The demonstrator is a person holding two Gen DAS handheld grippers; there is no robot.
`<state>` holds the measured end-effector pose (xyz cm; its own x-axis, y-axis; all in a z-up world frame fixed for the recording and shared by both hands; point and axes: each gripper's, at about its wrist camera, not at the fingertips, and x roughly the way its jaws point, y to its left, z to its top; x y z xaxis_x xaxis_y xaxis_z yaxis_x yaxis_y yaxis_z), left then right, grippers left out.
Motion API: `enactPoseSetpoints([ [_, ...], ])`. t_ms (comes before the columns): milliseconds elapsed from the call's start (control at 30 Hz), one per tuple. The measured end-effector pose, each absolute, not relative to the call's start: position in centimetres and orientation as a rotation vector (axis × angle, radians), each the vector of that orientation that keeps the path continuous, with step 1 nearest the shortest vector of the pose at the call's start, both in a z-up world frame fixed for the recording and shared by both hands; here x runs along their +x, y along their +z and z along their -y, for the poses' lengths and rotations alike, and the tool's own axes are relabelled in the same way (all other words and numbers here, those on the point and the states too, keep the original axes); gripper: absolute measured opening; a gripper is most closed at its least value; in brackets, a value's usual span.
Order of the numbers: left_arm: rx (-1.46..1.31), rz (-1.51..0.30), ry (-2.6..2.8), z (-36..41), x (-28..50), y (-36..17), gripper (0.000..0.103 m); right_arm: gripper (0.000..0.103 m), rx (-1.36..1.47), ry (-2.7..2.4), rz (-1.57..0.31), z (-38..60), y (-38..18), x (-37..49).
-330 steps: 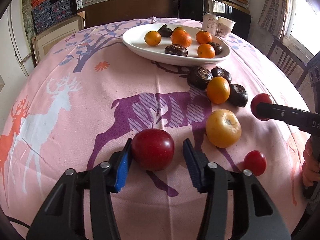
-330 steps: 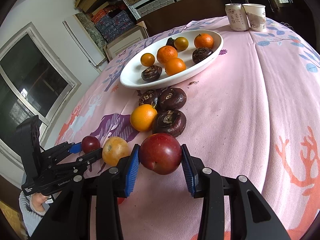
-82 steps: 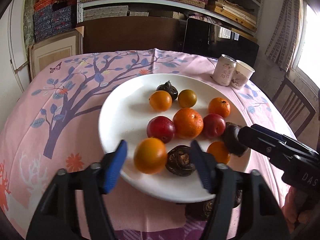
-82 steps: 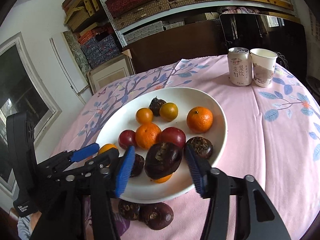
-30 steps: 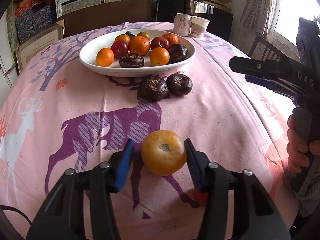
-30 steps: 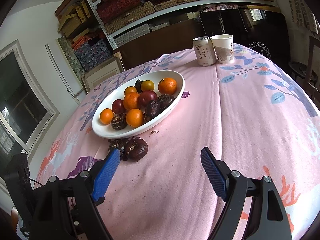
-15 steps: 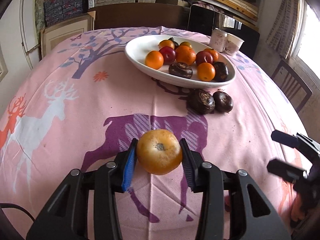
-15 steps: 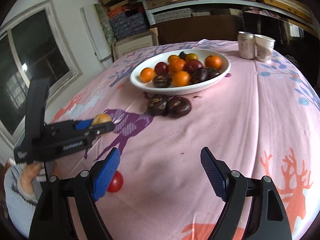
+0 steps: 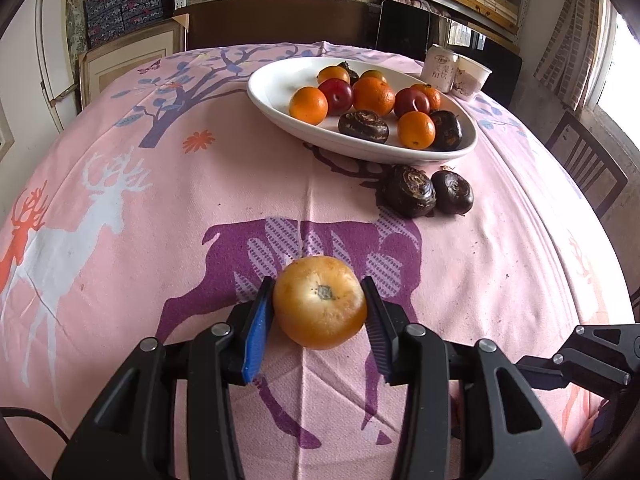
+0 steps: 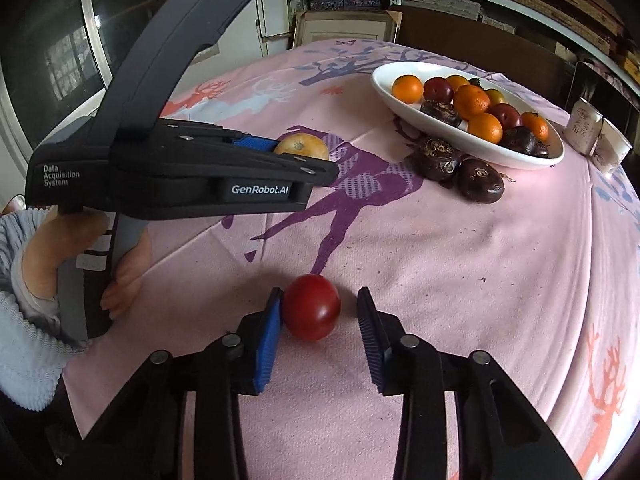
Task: Organize fruits
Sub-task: 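Carry the yellow tomato and cherry tomato onto the white plate and open both grippers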
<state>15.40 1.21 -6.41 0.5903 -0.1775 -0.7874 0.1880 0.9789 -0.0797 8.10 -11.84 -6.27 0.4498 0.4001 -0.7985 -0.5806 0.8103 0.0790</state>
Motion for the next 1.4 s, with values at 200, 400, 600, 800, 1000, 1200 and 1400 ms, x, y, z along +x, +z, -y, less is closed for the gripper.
enactPoseSetpoints([
  [200, 0.015, -0.909, -0.215, -1.1, 15.3, -6.4, 0.042, 0.027, -0.044, 0.625, -0.95, 14.3, -6.3, 9.2],
  [400, 0.015, -0.859, -0.254, -0.7, 14.6, -5.4, 0.041, 0.027, 0.136, 0.578, -0.961, 17.2, -6.6, 10.3],
  [600, 0.02, -0.775, -0.273, -0.8, 14.7, -2.8, 0.039, 0.027, 0.154, 0.521, -0.87, 18.4, -5.0, 10.6],
  [800, 0.027, -0.839, -0.313, -0.5, 15.7, -3.9, 0.04, 0.027, 0.225, 0.488, -0.853, 20.8, -4.4, 12.2],
  [1000, 0.114, -0.817, -0.236, 0.0, 15.1, -4.5, 0.062, 0.027, 0.255, 0.491, -0.886, 20.9, -5.5, 12.7],
  [1200, 0.117, -0.897, -0.239, -0.6, 15.2, -6.2, 0.069, 0.027, 0.255, 0.488, -0.89, 20.9, -5.7, 12.7],
  [1400, 0.039, -0.91, -0.253, -1.7, 15.9, -6.3, 0.043, 0.027, 0.249, 0.488, -0.89, 20.8, -5.6, 12.5],
])
